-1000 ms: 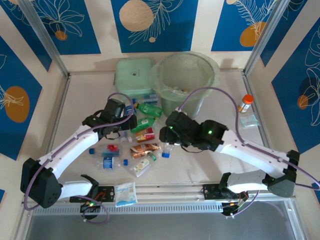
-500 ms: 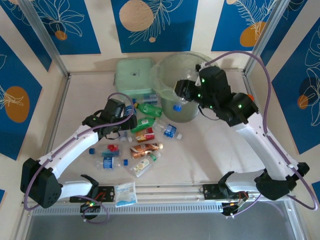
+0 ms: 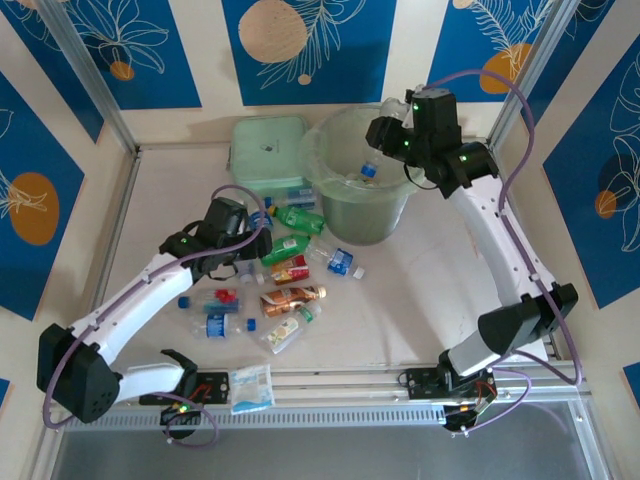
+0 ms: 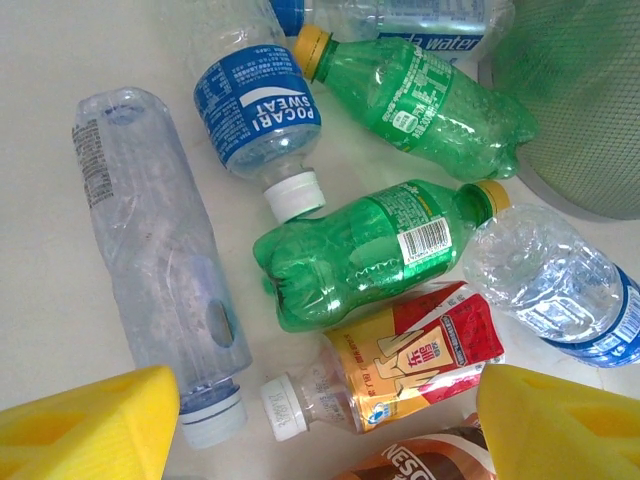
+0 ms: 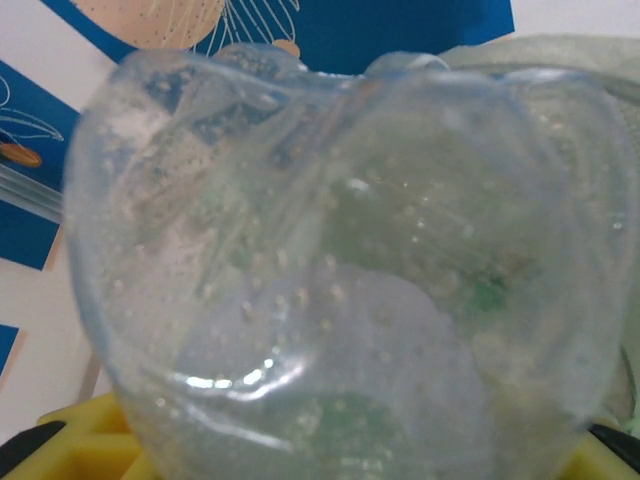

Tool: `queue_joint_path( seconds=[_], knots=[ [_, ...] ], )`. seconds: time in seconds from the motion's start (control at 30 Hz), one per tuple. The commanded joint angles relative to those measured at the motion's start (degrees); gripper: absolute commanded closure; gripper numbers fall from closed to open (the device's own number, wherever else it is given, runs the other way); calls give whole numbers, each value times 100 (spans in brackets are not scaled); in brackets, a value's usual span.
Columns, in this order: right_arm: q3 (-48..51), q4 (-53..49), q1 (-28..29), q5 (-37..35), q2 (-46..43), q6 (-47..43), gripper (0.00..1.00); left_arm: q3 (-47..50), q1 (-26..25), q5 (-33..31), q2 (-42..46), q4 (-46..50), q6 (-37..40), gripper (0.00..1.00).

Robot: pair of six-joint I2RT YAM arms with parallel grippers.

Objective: Put the plastic bottles in the bin

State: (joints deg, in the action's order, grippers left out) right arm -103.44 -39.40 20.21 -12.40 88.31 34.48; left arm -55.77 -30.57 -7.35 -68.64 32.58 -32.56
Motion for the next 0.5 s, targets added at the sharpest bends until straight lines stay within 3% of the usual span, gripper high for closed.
queue_joint_path(
  seconds=[0.0, 0.2, 0.47],
  knots=[
    [-252, 187, -132, 212, 151, -134, 52, -48, -46, -148, 131, 170, 39, 22],
    [-127, 297, -226, 271, 368, -73, 47, -39, -46, -235, 165, 201, 41, 22],
    [-270, 275, -236, 371, 542, -115, 34, 30, -44, -310, 263, 238, 50, 21]
  ],
)
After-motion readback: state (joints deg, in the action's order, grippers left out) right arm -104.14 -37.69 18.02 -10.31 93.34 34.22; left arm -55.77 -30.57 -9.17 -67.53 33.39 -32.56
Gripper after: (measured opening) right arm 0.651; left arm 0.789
